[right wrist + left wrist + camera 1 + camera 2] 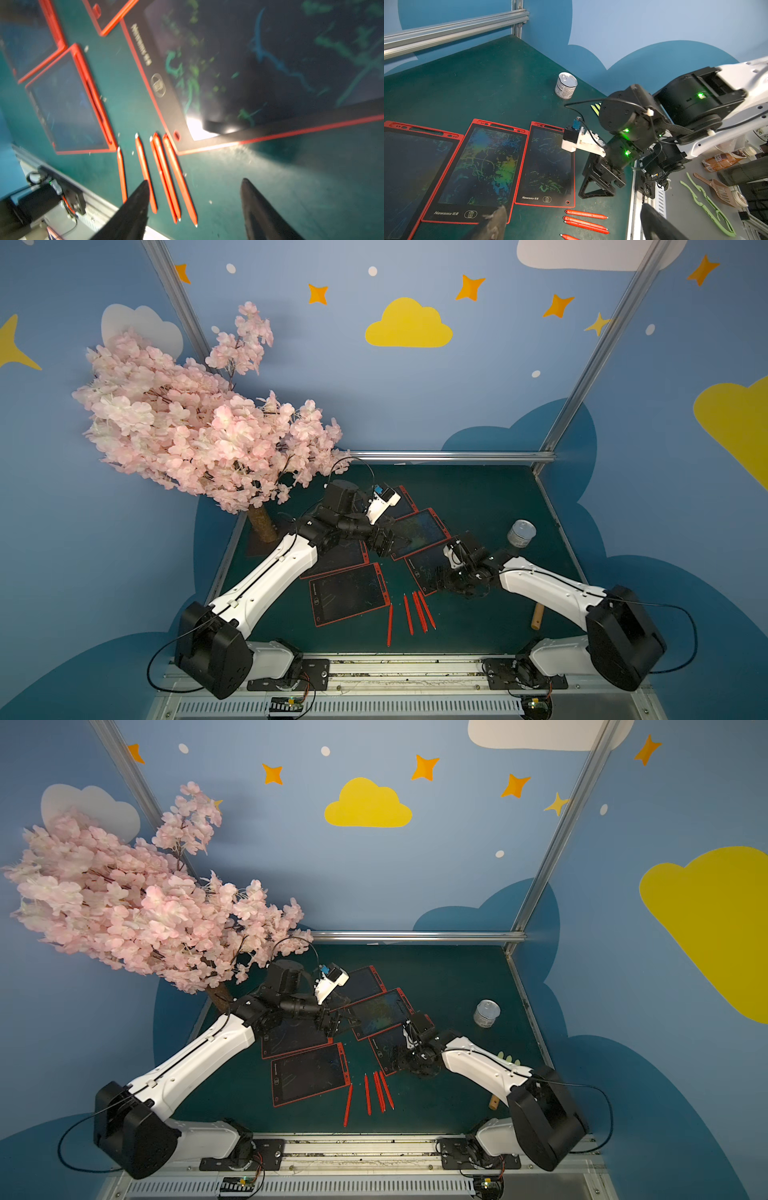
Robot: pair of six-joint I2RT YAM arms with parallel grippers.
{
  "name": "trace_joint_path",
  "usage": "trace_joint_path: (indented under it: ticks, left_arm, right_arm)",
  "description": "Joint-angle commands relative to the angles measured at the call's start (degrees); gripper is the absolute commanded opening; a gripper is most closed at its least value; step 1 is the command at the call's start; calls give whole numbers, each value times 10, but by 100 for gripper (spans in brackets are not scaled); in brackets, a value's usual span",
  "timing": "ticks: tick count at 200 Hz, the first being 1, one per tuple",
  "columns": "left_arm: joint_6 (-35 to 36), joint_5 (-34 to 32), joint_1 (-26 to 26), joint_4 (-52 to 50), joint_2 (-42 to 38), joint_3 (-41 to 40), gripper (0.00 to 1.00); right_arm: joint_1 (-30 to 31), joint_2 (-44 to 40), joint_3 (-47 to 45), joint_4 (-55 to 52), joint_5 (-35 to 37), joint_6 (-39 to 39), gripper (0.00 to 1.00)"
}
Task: Place the stylus back onto the writing tablet
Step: Move the writing tablet to the center of the board, then pick up the stylus from the center of the board.
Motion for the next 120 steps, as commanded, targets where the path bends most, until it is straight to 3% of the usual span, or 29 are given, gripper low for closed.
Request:
trace_joint_path:
  ticks: [1, 25, 54, 120]
  left_arm:
    - [14, 9, 0, 1, -20, -6, 99]
    - [12, 18, 1, 3, -21, -7, 99]
    - [11, 37, 0, 8, -22, -8, 99]
    - [13, 37, 0, 5, -32, -7, 99]
  right_arm:
    - [19, -17, -22, 6, -17, -31, 62]
    - [48, -11, -21, -2, 3, -30, 44]
    - [80, 17, -18, -1, 16, -32, 31]
    - [133, 71, -13, 19, 38, -1, 23]
